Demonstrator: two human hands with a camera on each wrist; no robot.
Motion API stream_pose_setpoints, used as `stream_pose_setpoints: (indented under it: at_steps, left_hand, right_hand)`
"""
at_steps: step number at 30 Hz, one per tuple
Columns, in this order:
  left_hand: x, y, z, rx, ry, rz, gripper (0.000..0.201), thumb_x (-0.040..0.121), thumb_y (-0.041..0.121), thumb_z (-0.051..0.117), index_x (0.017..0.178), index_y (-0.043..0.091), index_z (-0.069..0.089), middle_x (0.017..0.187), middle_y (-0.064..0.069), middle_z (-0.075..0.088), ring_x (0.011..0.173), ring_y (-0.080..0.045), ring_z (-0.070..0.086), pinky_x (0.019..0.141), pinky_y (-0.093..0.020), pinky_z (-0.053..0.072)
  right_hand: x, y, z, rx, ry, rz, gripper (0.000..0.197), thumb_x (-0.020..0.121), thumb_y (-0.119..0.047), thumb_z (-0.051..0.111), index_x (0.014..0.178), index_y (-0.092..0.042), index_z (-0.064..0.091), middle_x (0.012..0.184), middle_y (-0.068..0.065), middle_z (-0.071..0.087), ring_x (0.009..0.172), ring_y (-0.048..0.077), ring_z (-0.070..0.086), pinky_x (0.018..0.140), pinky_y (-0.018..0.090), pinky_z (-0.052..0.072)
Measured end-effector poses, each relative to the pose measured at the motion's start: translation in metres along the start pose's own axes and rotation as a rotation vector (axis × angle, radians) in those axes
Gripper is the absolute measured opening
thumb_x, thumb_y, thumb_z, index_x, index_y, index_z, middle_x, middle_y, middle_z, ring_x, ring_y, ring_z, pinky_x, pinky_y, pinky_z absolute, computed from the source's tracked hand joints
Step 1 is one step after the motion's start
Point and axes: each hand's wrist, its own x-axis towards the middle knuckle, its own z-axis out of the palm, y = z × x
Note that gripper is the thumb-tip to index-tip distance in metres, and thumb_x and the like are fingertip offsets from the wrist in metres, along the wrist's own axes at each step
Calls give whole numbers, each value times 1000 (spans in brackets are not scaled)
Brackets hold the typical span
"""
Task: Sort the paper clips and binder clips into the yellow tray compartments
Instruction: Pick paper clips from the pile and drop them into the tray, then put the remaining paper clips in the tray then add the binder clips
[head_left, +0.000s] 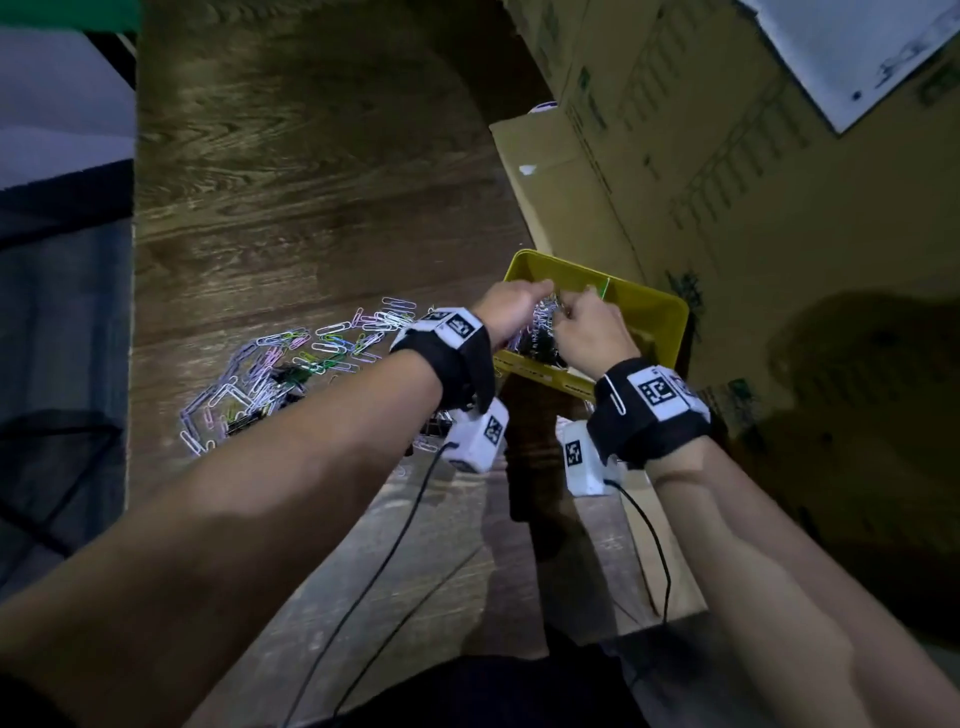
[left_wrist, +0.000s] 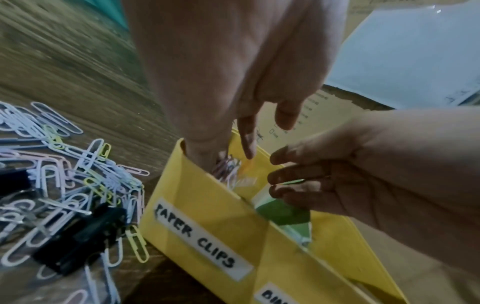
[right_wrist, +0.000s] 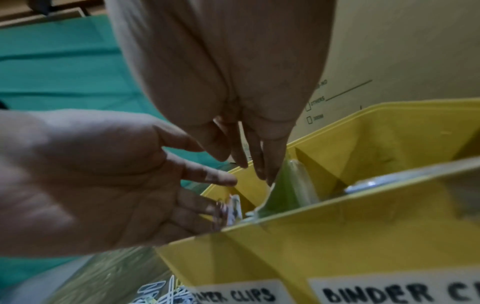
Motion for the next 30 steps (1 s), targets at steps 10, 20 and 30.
stream_pose_setpoints:
  at_steps: [10,20,30]
  left_hand:
    - [-77,-57,-54,-60,100,176,13,91,11,57,83,5,66,71,-9,62,59,-9,57,55,-21,47]
    - [-164,-191,-241,702,620,-6,46,77,20,73,119,24,57,108,-13,54,83,-26,58,85,-40,49]
    - [-144,-237,-257,1051,316,-74,69,77,53,64,136,39,31,125,-8,41,92,-30,61,77,-43,53]
  right_hand:
    - [-5,-5,31,-52,85,-241,29,88,-11,57,116,-14,65,125,11,59,119,24,51,102,27,34]
    - [-42,-77,130,-181,-299,-765,34,90,-10,55,124,-11,57,127,6,48,100,20,57,84,21,41]
    - [-49,-142,239,-807,-458,-726,68,87,-25,62,144,-31,25,152,15,10,86,33,63,64,37,42]
